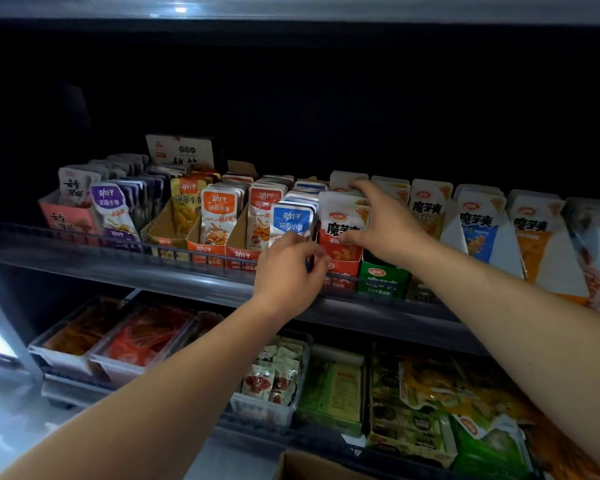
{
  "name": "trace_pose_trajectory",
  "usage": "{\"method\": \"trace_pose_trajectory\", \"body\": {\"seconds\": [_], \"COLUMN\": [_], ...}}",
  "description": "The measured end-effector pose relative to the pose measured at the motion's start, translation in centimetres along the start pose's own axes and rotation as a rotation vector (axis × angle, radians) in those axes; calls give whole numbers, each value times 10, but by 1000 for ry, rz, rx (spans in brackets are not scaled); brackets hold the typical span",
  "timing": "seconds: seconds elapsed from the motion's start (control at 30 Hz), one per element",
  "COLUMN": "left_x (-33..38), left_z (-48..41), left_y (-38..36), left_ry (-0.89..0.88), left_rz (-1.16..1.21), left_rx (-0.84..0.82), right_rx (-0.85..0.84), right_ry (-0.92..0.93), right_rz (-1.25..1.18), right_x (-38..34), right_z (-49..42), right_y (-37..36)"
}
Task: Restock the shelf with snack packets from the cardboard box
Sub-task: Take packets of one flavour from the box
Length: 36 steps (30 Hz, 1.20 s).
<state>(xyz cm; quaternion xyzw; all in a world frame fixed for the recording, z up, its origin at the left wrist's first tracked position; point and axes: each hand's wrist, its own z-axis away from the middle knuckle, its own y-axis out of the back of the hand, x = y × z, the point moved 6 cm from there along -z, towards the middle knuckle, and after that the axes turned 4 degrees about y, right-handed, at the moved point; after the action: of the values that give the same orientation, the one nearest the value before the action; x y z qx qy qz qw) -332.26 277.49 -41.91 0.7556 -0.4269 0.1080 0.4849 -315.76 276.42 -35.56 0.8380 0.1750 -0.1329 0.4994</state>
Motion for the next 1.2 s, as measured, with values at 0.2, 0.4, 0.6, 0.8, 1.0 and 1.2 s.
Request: {"method": "trace_pose_trajectory", "body": {"seconds": [0.2,0.4,0.6,0.8,1.0,1.2], "left_x": [-4,-5,-8,-10,-8,-6], "left_z": [4,2,3,3,4,7], "left_y": [-1,-3,-4,-5,-6,-6], "left_ry": [0,7,-12,14,26,33], "left_rz": [40,61,84,131,122,117], "left_rx": [51,57,70,93,110,123], "right_rx": [-57,32,5,6,24,16], "right_ry": [40,29,1,-17,-7,-11], "right_rz": [144,334,469,459,514,476], "right_x": [1,13,17,19,15,19], "right_z": [-8,-30,-54,-56,-57,-53], "right_y": [-5,-10,-11,-13,-12,-12]}}
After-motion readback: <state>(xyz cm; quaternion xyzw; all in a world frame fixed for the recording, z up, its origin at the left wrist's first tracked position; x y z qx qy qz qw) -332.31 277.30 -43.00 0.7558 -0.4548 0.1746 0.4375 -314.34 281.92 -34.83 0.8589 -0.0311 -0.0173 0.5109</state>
